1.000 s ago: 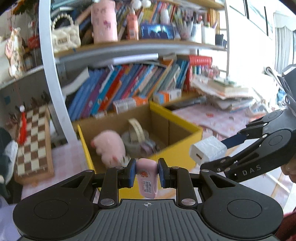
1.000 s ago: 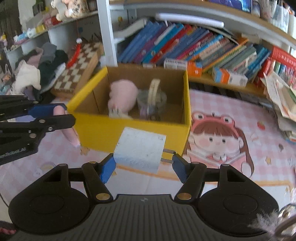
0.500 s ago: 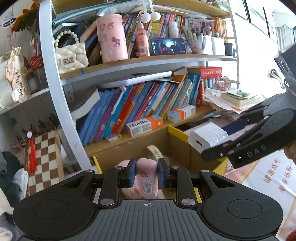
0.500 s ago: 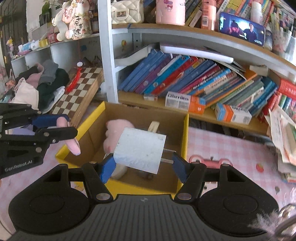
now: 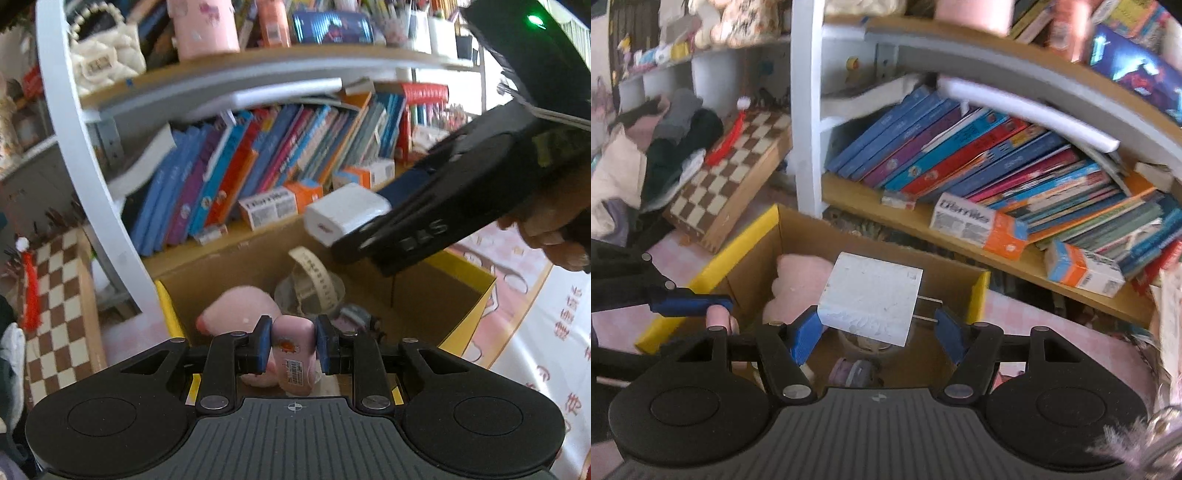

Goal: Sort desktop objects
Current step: 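Lift the white block and pink stick and carry both over the yellow box, then lower both tools into the box and open them to release block and stick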

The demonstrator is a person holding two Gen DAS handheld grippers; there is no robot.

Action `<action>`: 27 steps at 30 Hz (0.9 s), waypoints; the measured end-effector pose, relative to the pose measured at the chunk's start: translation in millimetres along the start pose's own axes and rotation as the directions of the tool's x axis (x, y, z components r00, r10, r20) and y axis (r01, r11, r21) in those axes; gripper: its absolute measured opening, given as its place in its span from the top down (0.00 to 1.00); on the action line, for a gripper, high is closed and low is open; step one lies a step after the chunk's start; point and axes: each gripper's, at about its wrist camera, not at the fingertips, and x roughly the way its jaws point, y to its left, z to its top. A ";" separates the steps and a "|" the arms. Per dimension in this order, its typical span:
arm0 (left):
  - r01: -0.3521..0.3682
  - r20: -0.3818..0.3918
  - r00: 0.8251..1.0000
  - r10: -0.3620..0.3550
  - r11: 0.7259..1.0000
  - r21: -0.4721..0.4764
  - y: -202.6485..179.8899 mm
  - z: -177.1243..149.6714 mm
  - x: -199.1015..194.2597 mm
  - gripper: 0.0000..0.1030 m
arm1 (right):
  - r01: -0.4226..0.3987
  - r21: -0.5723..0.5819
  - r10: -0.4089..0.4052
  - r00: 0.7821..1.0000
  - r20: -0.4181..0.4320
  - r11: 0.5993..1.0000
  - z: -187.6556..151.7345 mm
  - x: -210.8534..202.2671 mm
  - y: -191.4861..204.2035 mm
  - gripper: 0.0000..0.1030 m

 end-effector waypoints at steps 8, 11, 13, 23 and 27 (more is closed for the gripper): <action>0.027 -0.095 0.995 -0.024 0.999 0.030 -0.2 -4.3 33.1 0.77 | -0.059 -0.077 0.050 0.992 -0.116 0.995 -6.2 56.4 10.2 0.37; 0.033 -0.116 0.993 -0.031 0.999 0.018 1.6 -6.8 39.4 0.77 | -0.073 -0.092 0.060 0.989 -0.138 0.993 -8.1 67.3 10.8 0.37; 0.038 -0.127 0.991 -0.038 0.999 0.002 4.6 -7.4 42.9 0.77 | -0.085 -0.095 0.070 0.985 -0.157 0.992 -8.1 72.4 10.3 0.37; 0.035 -0.154 0.987 -0.039 0.999 -0.031 9.7 -8.9 49.2 0.76 | -0.104 -0.106 0.080 0.974 -0.213 0.989 -7.0 79.5 12.9 0.37; 0.017 -0.136 0.991 -0.018 1.000 -0.014 7.9 -8.3 45.6 0.74 | -0.098 -0.092 0.079 0.978 -0.193 0.991 -7.1 75.8 11.6 0.36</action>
